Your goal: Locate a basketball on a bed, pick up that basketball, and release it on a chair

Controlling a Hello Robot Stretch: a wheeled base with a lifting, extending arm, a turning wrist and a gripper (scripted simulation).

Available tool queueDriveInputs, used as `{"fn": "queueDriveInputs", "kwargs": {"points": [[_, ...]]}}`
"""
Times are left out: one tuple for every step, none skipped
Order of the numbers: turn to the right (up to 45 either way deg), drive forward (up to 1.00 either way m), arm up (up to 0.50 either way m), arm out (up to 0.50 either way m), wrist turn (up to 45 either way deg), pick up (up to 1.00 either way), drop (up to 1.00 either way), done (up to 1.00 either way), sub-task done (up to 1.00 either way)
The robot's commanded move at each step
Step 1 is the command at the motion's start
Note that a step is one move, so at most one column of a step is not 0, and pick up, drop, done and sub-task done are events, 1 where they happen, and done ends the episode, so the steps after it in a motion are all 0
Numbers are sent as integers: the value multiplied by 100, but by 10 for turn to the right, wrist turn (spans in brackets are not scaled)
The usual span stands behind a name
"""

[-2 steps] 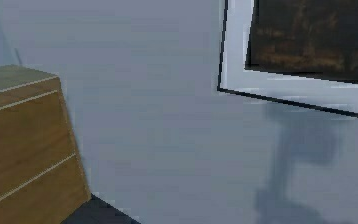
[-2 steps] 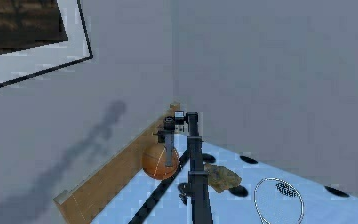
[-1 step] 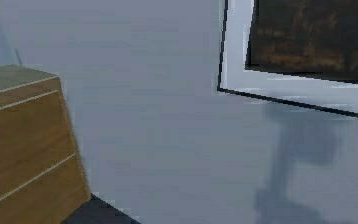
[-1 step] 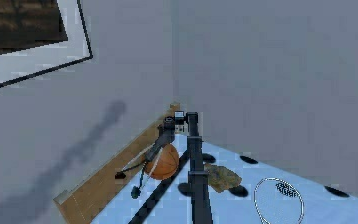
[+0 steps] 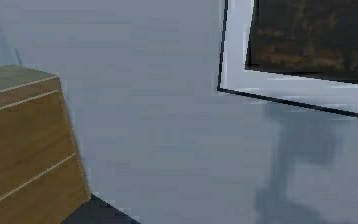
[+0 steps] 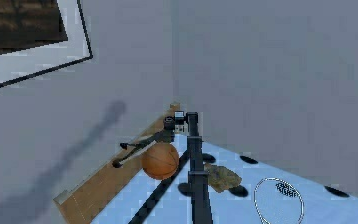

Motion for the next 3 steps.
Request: {"fn": "queueDriveInputs", "kwargs": {"points": [[0, 0, 0, 0, 450, 0, 0, 0, 0], [0, 0, 0, 0, 210, 0, 0, 0, 0], [0, 0, -30, 0, 0, 0, 0, 0, 0]]}}
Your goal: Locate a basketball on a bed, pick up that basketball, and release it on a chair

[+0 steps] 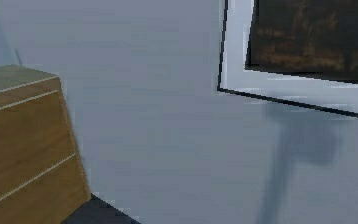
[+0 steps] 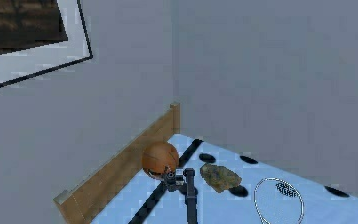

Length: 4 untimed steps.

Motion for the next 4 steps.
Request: {"fn": "queueDriveInputs", "kwargs": {"points": [[0, 0, 0, 0, 0, 100, 0, 0, 0], [0, 0, 10, 0, 0, 0, 0, 0, 0], [0, 0, 46, 0, 0, 0, 0, 0, 0], [0, 0, 0, 0, -450, 0, 0, 0, 0]]}}
